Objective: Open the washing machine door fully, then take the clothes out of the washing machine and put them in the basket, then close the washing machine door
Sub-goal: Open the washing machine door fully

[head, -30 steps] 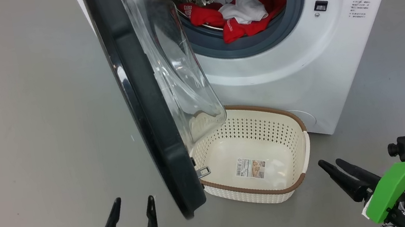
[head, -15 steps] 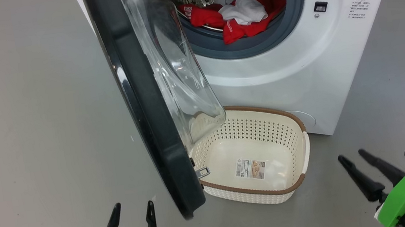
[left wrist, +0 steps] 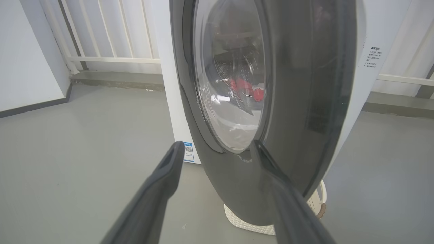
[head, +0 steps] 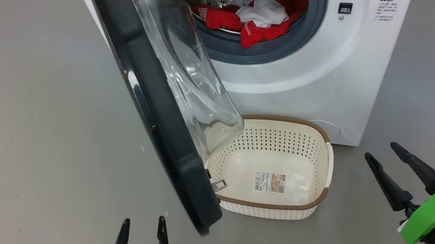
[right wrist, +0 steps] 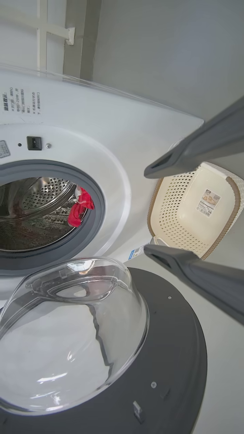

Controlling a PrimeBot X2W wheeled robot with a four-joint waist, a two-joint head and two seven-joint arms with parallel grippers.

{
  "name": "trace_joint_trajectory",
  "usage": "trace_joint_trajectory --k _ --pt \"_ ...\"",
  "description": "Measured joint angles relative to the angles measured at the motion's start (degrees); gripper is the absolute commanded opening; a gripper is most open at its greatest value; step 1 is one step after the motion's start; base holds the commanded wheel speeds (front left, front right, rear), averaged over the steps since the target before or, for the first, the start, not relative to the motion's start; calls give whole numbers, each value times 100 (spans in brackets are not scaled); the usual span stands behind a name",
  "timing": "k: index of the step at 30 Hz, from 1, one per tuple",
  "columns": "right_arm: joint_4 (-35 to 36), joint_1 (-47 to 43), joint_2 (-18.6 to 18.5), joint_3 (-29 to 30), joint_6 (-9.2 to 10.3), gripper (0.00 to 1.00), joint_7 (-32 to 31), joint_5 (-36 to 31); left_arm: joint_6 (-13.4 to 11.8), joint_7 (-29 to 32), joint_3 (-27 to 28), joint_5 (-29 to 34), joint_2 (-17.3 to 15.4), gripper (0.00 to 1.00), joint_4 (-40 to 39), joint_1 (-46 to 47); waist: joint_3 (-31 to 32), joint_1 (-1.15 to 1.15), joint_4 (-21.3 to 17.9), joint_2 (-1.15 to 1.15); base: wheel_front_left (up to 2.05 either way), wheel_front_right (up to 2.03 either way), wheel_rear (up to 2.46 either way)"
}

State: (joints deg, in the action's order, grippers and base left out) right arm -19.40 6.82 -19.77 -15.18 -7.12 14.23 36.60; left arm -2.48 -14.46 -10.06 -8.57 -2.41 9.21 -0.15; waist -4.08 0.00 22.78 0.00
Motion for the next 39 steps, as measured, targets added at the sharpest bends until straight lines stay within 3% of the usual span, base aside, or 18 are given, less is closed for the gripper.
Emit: trace_joint_trajectory --k 11,30,31,32,39 --pt "567 -325 435 556 0 100 12 -936 0 0 -1 -9 0 100 1 1 12 0 39 0 0 0 0" --pt "434 -569 624 695 0 100 24 -1302 -9 0 1 -59 0 99 0 3 -27 0 37 0 0 0 0" --pt "435 -569 633 701 0 100 24 -1302 -10 0 14 -76 0 37 -9 3 -24 0 34 0 0 0 0" --pt "435 -569 637 704 0 100 24 -1302 -10 0 38 -156 0 0 -32 4 -21 0 34 0 0 0 0" --pt "463 -569 662 728 0 100 24 -1308 -59 0 285 -323 1 0 -459 74 -15 0 40 0 0 0 0"
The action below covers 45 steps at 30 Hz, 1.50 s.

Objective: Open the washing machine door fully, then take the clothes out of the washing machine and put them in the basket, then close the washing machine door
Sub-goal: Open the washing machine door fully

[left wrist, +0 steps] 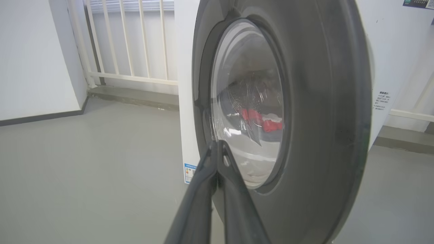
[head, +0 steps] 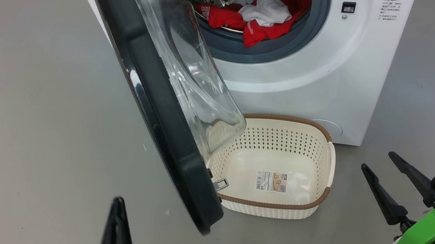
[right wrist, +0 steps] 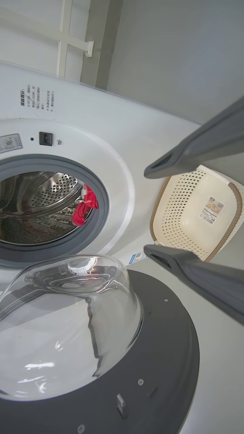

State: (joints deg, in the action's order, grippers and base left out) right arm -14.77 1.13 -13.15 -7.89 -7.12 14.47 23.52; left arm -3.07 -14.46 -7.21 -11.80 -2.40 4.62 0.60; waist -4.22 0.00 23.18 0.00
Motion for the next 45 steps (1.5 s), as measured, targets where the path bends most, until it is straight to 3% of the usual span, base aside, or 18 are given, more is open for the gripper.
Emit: trace_joint_trajectory --k 8,12,17,29,37,45 --pt "1 1 19 2 0 100 0 -2 -102 -9 22 -73 -1 0 -1395 302 -5 0 -3 0 0 0 0" --pt "5 1 23 0 0 100 0 -38 -118 -26 -425 -71 -1 0 -1973 338 -18 0 -21 0 0 0 0" --pt "15 2 22 -7 0 100 0 -40 -118 -25 -1159 -45 -5 0 -2127 349 -48 0 -54 0 0 0 0" --pt "26 5 23 -38 0 100 0 -41 -109 -25 -2234 -662 -34 0 -1055 465 -114 0 -170 0 0 0 0" --pt "26 9 16 -49 0 100 0 -41 -110 -24 -2239 -1127 -36 0 -100 696 -186 0 -236 0 0 0 0" --pt "37 21 10 -49 0 100 0 -41 -127 -24 -2028 -1300 -34 0 290 864 -240 0 -236 0 0 0 0"
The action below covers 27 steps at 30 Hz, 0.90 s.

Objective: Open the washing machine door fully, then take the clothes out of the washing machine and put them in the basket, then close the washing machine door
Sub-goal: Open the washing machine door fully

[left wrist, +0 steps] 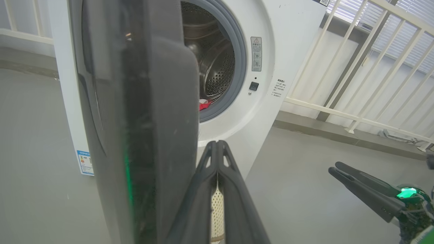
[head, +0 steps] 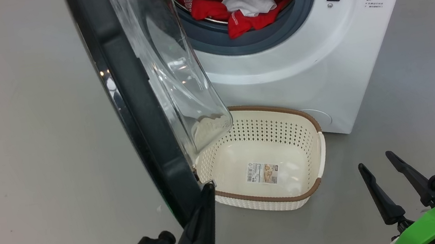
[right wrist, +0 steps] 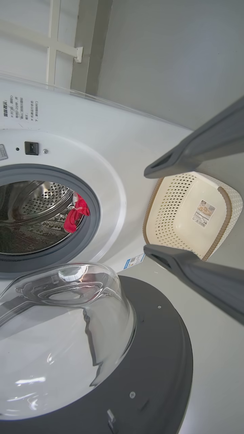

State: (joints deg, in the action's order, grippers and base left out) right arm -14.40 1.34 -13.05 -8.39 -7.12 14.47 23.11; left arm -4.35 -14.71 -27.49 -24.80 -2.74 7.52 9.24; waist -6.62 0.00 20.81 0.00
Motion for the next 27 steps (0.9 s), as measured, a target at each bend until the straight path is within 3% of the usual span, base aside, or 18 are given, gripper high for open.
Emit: trace_joint_trajectory --k 13,27 --pt "7 3 0 2 0 100 0 0 20 1 227 22 54 0 86 9 -9 0 100 0 0 0 0" --pt "3 2 18 -7 0 100 0 0 -35 1 1010 308 57 0 -71 -292 80 0 324 0 0 0 0"
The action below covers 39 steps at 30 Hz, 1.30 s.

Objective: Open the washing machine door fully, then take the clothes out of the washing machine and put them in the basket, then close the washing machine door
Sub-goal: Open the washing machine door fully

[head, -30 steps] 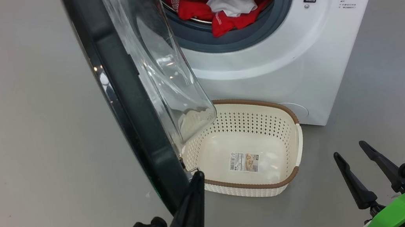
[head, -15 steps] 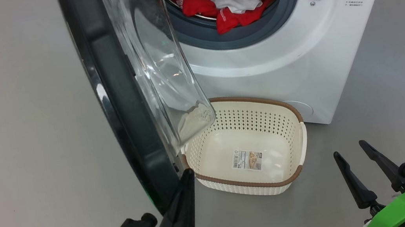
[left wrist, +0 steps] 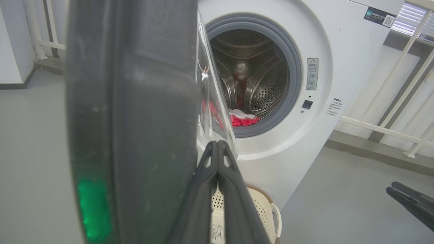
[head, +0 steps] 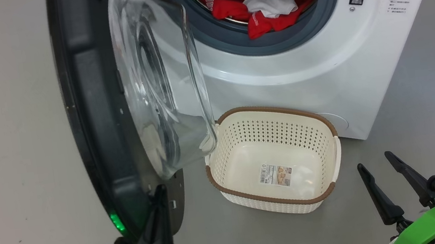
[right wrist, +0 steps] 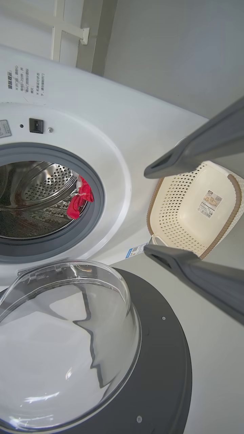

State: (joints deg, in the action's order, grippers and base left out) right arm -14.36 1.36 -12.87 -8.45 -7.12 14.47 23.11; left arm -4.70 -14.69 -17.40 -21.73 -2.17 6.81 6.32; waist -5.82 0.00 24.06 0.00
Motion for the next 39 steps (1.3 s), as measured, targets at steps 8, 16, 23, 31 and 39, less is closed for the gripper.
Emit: trace_joint_trajectory --k 8,16,23,31,39 --pt "-2 -1 18 -45 0 100 0 0 -5 0 599 118 2 0 -22 -62 18 0 58 0 0 0 0" --pt "-2 -1 10 -110 0 100 0 0 27 0 1178 354 15 0 -24 -66 -5 0 50 0 0 0 0" --pt "0 -1 2 -133 0 100 0 0 179 -1 1734 510 30 0 116 -51 -25 0 29 0 0 0 0" --pt "3 -1 -37 -156 0 100 0 0 422 -1 2309 732 56 0 466 202 -110 0 27 0 0 0 0" --pt "4 1 -107 -193 0 100 0 0 537 -1 2875 914 32 0 801 539 -195 0 10 0 0 0 0"
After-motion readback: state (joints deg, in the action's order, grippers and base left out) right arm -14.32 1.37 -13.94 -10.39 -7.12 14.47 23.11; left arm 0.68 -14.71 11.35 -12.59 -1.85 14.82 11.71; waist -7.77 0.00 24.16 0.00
